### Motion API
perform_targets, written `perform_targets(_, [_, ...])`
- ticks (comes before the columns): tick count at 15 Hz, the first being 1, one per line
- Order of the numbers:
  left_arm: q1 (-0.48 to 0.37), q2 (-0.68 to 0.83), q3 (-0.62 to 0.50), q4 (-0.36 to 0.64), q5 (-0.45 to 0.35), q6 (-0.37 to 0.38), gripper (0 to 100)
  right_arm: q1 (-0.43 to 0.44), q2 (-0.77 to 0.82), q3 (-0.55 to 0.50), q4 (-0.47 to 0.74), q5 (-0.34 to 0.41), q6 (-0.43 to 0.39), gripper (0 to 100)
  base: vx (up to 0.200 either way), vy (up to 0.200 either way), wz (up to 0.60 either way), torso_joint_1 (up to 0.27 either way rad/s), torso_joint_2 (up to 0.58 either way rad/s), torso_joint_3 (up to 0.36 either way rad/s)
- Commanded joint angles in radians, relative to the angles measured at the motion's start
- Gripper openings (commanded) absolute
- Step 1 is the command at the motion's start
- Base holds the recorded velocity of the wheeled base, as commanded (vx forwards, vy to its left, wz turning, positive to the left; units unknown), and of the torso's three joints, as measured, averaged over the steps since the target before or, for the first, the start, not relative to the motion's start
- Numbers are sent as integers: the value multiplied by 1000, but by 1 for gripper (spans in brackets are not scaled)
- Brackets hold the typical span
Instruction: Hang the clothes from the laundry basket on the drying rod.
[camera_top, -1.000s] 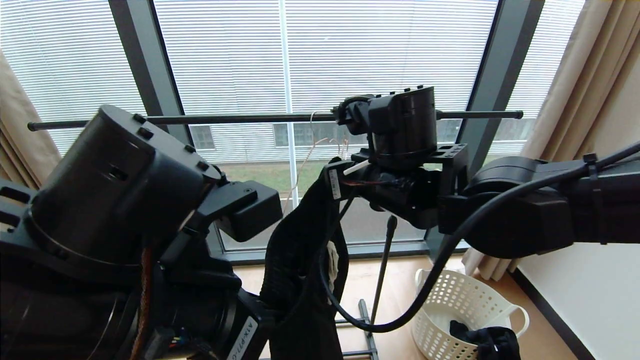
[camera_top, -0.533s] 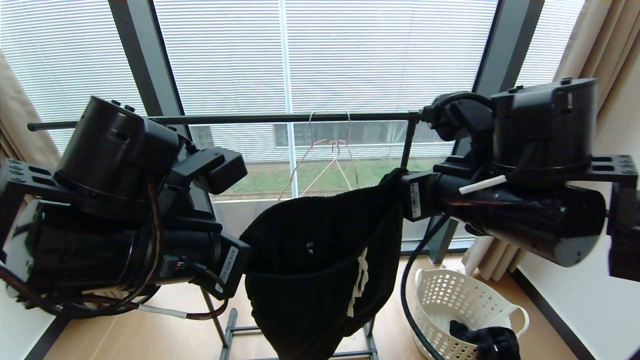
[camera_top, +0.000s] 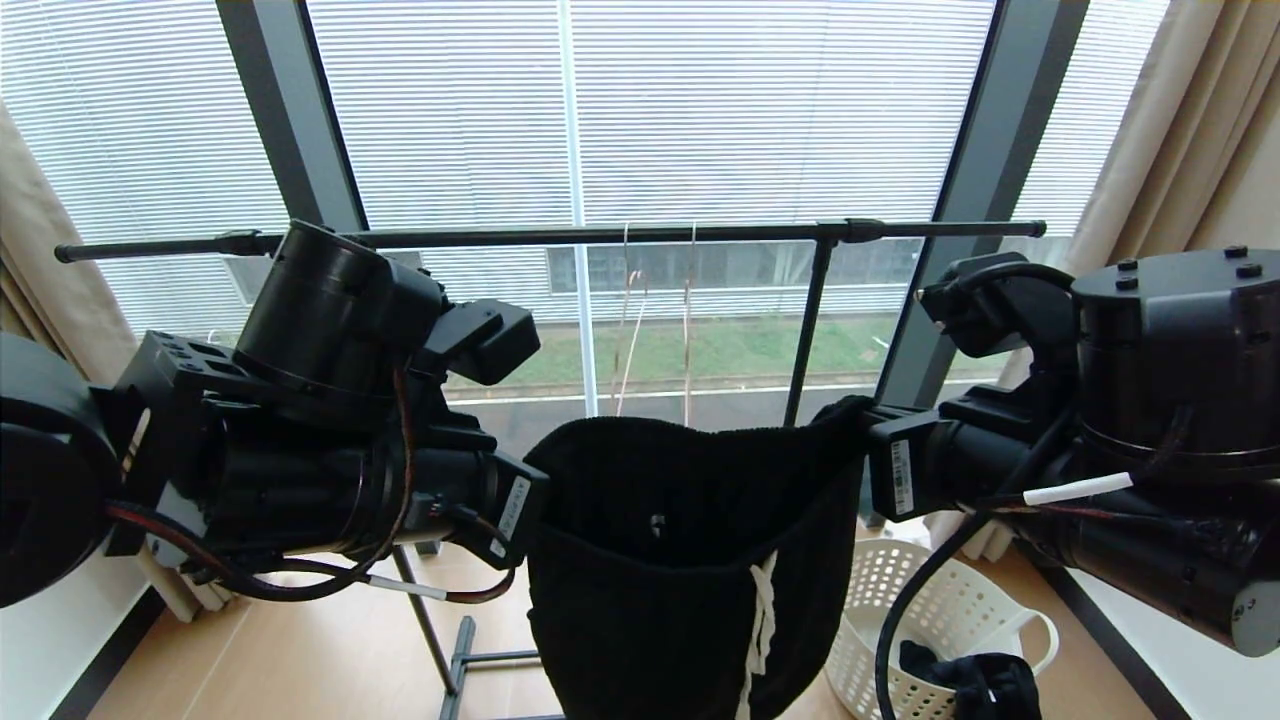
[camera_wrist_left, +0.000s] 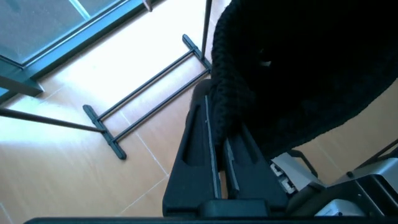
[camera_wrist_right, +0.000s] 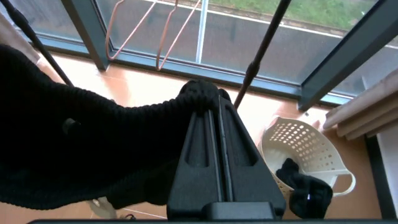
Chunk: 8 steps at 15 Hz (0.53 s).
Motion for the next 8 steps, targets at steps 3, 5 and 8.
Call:
perform_targets(3, [-1,19,-48,-30,2,0,0,-27,29,8,1,-3,-2,0,0,0,0,0,0,0])
perform_targets(5, [-1,25,-67,-31,2,4,0,-30,32,21,2,-3,-11,100,0,0,0,0,0,0])
perform_targets(8, [-8,51,-146,-31,4,17,0,-65,27,91,-1,17,-123,100,0,0,0,0,0,0])
